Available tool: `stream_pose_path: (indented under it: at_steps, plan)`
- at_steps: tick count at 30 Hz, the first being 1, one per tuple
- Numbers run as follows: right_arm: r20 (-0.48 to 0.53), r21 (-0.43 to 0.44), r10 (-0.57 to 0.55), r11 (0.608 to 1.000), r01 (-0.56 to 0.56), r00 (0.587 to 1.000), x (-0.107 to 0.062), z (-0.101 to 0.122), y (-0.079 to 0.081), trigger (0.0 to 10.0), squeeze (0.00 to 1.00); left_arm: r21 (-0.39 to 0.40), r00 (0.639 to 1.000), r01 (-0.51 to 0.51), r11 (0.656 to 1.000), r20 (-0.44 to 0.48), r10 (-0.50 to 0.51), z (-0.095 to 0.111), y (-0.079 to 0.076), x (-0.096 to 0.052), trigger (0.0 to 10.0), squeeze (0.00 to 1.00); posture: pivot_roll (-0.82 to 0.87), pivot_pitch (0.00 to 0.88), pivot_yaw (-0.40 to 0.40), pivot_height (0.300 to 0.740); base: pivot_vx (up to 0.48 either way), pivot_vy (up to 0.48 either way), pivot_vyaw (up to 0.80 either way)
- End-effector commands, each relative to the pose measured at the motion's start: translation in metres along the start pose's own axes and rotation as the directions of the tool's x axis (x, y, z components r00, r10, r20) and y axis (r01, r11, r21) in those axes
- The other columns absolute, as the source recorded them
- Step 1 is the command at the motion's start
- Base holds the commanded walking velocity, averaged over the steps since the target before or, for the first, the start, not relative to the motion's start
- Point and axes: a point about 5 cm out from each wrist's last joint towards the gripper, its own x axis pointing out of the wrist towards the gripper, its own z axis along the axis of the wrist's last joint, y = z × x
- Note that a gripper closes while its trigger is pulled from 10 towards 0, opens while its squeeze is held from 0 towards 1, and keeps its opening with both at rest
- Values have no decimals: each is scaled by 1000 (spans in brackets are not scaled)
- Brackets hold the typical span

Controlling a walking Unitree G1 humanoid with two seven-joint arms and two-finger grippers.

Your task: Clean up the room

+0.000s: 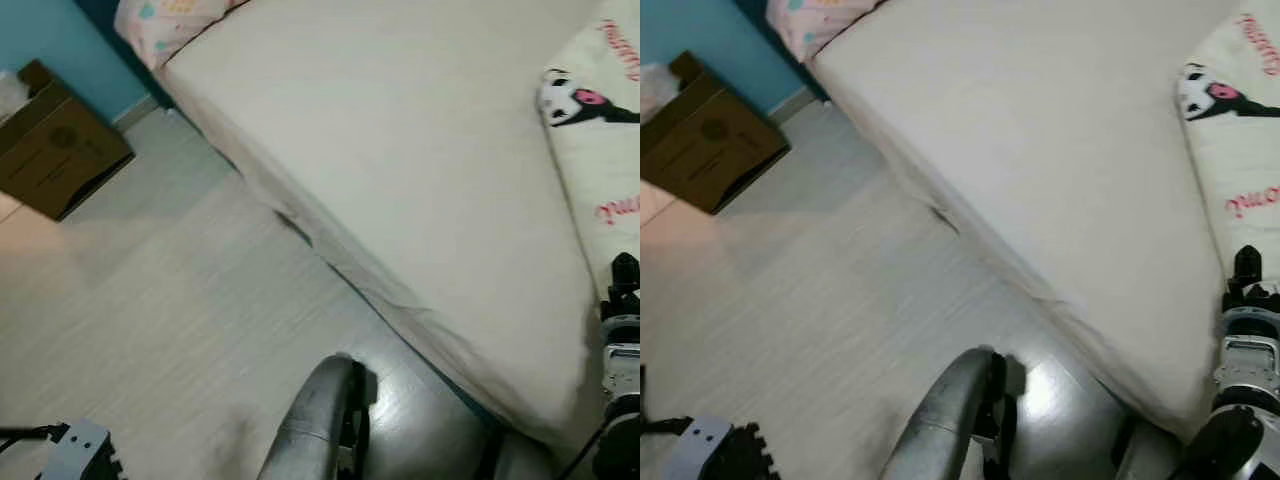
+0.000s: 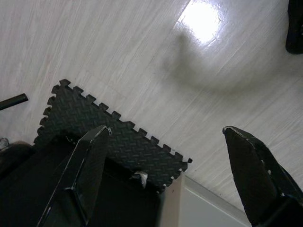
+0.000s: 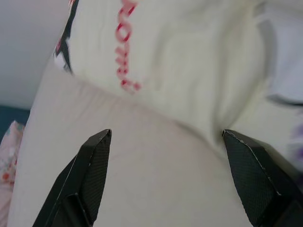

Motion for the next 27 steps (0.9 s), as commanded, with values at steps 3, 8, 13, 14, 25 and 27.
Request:
stream_pose_path:
  at_steps: [3, 8, 13, 14, 25, 27]
  plan:
    - [42, 3, -117, 993, 117, 992, -13, 7, -25, 10000, 0, -23, 998, -6, 1000, -69, 4, -18, 2, -10, 10000, 0, 409, 430, 312, 623, 0, 0, 0]
    - [161, 16, -250, 968, 251, 955, -29, 33, -51, 10000, 0, -27, 998, 1, 1000, -70, -3, -17, 0, -9, 10000, 0, 388, 431, 306, 623, 0, 0, 0]
    - [127, -68, -287, 953, 297, 950, -40, 30, -64, 10000, 0, -35, 997, 3, 999, -71, -6, -18, -3, -6, 10000, 0, 370, 426, 292, 623, 0, 0, 0]
    - [71, -149, -275, 948, 282, 959, -40, 22, -63, 10000, 0, -39, 997, 4, 999, -73, -6, -18, -5, -5, 10000, 0, 353, 423, 281, 623, 0, 0, 0]
    - [-294, -355, 156, 898, -260, 943, -23, -55, 7, 10000, 0, -131, 999, -3, 991, -39, -2, -4, -40, 33, 10000, 0, 199, 334, 158, 623, 0, 0, 0]
    - [-305, -350, 183, 891, -289, 935, -22, -61, 15, 10000, 0, -144, 1000, -5, 990, -31, 0, 0, -44, 38, 10000, 0, 193, 329, 152, 623, 0, 0, 0]
